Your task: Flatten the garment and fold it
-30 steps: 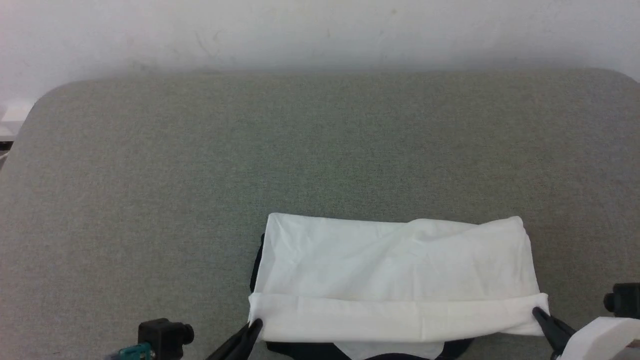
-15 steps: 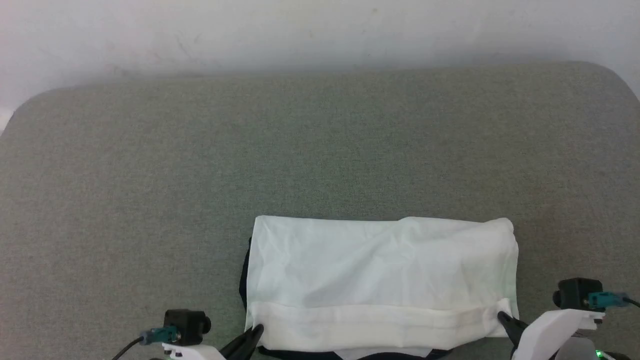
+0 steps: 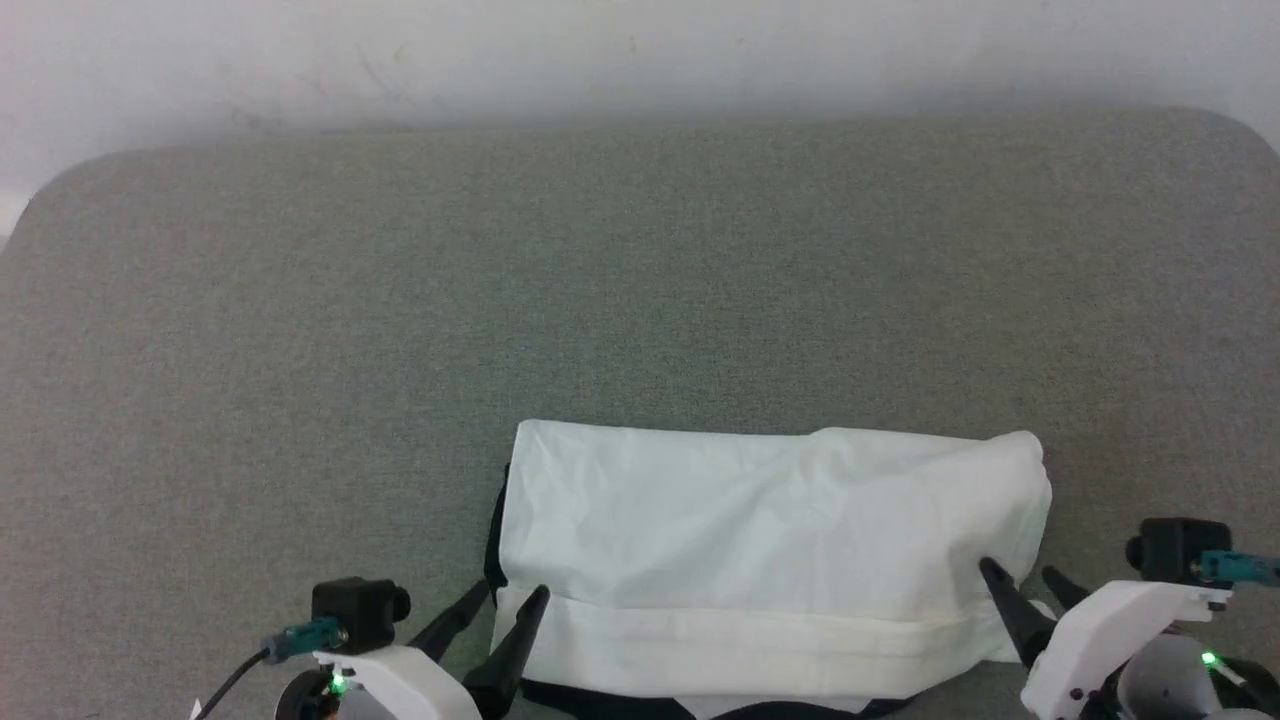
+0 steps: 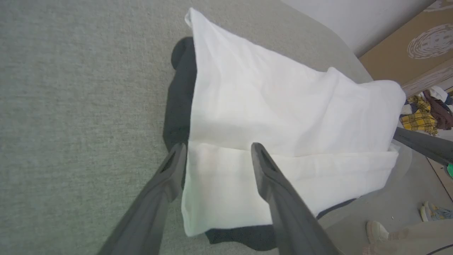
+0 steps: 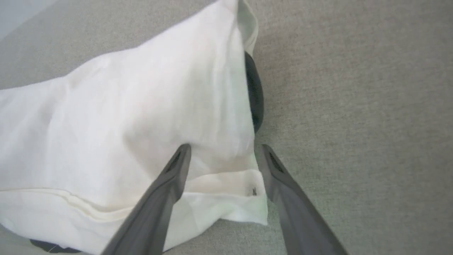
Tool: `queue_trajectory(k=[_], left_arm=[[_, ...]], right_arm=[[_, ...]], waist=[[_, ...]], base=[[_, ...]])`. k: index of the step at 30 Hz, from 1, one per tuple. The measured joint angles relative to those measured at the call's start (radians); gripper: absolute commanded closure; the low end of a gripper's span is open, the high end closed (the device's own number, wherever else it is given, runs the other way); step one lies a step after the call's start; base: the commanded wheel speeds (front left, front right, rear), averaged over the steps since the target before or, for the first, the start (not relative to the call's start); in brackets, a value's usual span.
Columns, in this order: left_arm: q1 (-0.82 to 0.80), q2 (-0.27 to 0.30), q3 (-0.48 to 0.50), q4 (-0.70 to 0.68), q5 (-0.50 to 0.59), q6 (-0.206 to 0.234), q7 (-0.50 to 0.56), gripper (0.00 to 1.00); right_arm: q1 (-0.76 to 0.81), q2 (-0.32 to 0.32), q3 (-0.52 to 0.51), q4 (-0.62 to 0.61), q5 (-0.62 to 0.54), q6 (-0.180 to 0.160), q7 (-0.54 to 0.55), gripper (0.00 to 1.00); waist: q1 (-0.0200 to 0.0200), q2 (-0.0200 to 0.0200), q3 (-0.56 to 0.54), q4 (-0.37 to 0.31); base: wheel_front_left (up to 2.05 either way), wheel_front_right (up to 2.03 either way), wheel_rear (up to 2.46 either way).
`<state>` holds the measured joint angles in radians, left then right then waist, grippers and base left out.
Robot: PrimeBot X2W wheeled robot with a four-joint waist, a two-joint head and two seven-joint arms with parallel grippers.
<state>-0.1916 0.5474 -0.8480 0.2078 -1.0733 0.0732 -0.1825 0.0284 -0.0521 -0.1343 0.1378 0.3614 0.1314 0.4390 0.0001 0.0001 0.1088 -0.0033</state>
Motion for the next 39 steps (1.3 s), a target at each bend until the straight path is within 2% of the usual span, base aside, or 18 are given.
queue_trajectory(k=[3,7,9,12,14,18,22,30,39], left_arm=[[0.026,0.010,0.046,-0.080,-0.011,0.022,-0.037,0.00],[0.086,0.021,0.162,-0.204,0.030,0.088,-0.071,0.00],[0.116,-0.015,0.320,-0.287,0.134,0.149,-0.074,0.00],[0.158,-0.084,0.527,-0.427,0.416,0.223,-0.075,0.00],[0.208,-0.134,0.589,-0.506,0.572,0.246,-0.075,0.00],[0.303,-0.204,0.653,-0.566,0.747,0.243,-0.075,0.00],[0.358,-0.238,0.681,-0.565,0.822,0.211,-0.075,0.00],[0.380,-0.305,0.720,-0.525,0.834,0.113,-0.075,0.00],[0.367,-0.352,0.754,-0.496,0.851,0.027,-0.075,0.00]], right_arm=[[0.037,0.000,-0.030,-0.102,0.033,0.000,0.022,0.00],[0.098,0.000,-0.091,-0.237,0.056,0.000,0.038,0.00],[0.113,0.000,-0.118,-0.271,0.076,0.000,0.035,0.00],[0.121,-0.001,-0.123,-0.281,0.081,0.000,0.029,0.00],[0.121,-0.001,-0.112,-0.269,0.091,0.000,0.024,0.00],[0.119,0.000,-0.095,-0.217,0.102,0.000,0.008,0.00],[0.099,0.000,-0.097,-0.161,0.102,0.000,-0.009,0.00],[0.020,0.000,-0.104,-0.056,0.079,0.000,-0.030,0.00],[-0.052,-0.001,-0.125,0.102,0.032,0.000,-0.016,0.00]], waist=[[-0.0001,0.0000,-0.006,0.007],[-0.0001,0.0000,-0.011,0.013],[-0.0001,0.0000,-0.011,0.015],[-0.0001,0.0000,-0.013,0.014],[-0.0001,0.0000,-0.015,0.013],[-0.0001,0.0000,-0.019,0.016],[-0.0001,0.0000,-0.018,0.028],[-0.0001,0.0000,0.004,0.065],[-0.0001,0.0000,0.041,0.121]], base=[[0.00,0.00,0.00],[0.00,0.00,0.00],[0.00,0.00,0.00],[0.00,0.00,0.00],[0.00,0.00,0.00],[0.00,0.00,0.00],[0.00,0.00,0.00],[0.00,0.00,0.00],[0.00,0.00,0.00]])
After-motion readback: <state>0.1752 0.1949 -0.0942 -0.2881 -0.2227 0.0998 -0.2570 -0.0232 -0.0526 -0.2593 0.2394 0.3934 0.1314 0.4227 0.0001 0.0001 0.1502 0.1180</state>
